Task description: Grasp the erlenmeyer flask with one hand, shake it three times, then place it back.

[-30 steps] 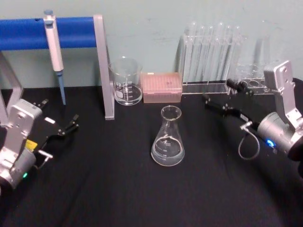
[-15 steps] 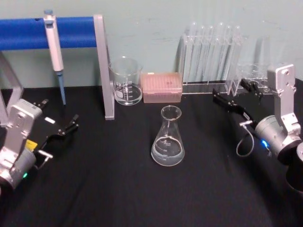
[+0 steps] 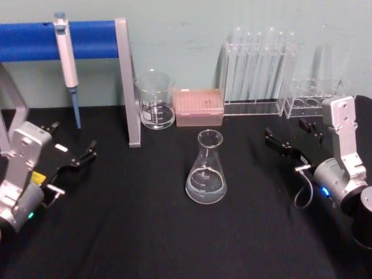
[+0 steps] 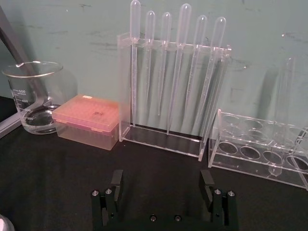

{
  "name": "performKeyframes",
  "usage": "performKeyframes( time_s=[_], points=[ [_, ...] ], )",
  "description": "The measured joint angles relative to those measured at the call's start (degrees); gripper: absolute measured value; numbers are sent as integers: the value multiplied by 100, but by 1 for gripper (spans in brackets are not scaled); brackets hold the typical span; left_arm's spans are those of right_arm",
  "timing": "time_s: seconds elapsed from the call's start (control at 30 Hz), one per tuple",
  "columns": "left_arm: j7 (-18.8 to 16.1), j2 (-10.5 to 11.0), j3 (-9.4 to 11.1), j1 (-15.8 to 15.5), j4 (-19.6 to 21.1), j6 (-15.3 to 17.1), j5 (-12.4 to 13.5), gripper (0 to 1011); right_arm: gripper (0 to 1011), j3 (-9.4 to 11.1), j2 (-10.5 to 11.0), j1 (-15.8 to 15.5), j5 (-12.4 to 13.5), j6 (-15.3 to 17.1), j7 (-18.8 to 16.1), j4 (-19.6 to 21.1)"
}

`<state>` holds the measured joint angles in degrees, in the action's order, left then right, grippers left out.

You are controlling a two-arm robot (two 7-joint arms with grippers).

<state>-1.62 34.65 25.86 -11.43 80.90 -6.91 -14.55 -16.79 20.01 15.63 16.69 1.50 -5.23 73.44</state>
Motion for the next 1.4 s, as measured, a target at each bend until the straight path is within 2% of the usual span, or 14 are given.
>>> performKeyframes(
  time_s=[1.4],
  points=[
    [0,0,0,0,0,0,0,1001,1000,-15,18,11,23,-22,-13,15]
  ],
)
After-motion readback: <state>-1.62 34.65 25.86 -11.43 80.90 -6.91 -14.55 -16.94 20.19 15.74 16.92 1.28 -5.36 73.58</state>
